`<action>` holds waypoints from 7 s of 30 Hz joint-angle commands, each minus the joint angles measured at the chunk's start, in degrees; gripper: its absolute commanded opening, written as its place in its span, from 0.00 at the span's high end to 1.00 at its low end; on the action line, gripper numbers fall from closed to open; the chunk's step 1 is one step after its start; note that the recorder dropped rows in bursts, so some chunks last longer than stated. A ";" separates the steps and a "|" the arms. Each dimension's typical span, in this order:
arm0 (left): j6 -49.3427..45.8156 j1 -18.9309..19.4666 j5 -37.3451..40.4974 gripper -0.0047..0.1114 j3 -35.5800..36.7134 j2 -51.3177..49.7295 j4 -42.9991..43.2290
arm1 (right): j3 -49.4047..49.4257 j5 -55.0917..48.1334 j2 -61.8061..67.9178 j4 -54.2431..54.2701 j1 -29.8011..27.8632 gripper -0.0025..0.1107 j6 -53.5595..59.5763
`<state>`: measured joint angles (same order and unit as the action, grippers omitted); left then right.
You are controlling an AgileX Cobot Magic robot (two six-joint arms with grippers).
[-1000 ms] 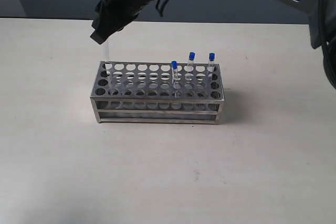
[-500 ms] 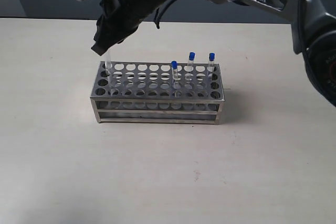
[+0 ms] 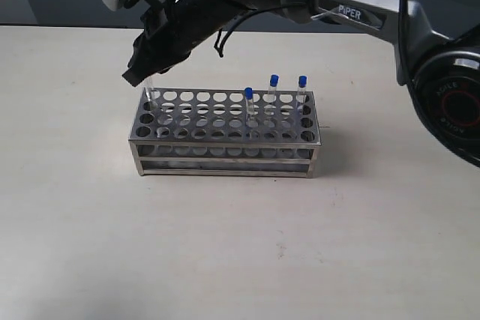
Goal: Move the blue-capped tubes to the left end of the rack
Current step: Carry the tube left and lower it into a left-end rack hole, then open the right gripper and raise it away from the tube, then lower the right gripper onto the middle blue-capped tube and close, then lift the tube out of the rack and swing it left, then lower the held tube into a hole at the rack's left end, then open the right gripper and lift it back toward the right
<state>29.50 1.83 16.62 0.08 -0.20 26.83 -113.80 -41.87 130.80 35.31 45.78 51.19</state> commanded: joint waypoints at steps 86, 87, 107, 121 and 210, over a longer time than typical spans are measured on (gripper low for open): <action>0.10 -0.22 0.04 0.95 -0.08 0.20 0.03 | 3.85 -27.97 -8.21 -21.11 -8.90 0.98 -26.09; 0.10 -0.22 0.04 0.95 -0.08 0.20 0.03 | 3.85 -28.10 -9.20 -21.47 -8.39 0.98 -26.09; 0.10 -0.22 -0.06 0.95 -0.08 0.20 0.03 | 3.74 -13.43 -13.87 -22.21 1.70 0.98 -16.00; 0.10 -0.22 0.04 0.95 -0.08 0.20 0.03 | 3.74 -6.31 -8.75 -17.24 3.44 0.98 -9.38; 0.10 -0.22 0.07 0.95 -0.08 0.20 0.04 | 3.74 -14.06 -10.84 -27.52 -0.59 0.62 -22.81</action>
<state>29.50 1.83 16.62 0.08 -0.20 26.83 -110.10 -53.16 121.24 14.91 47.17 34.69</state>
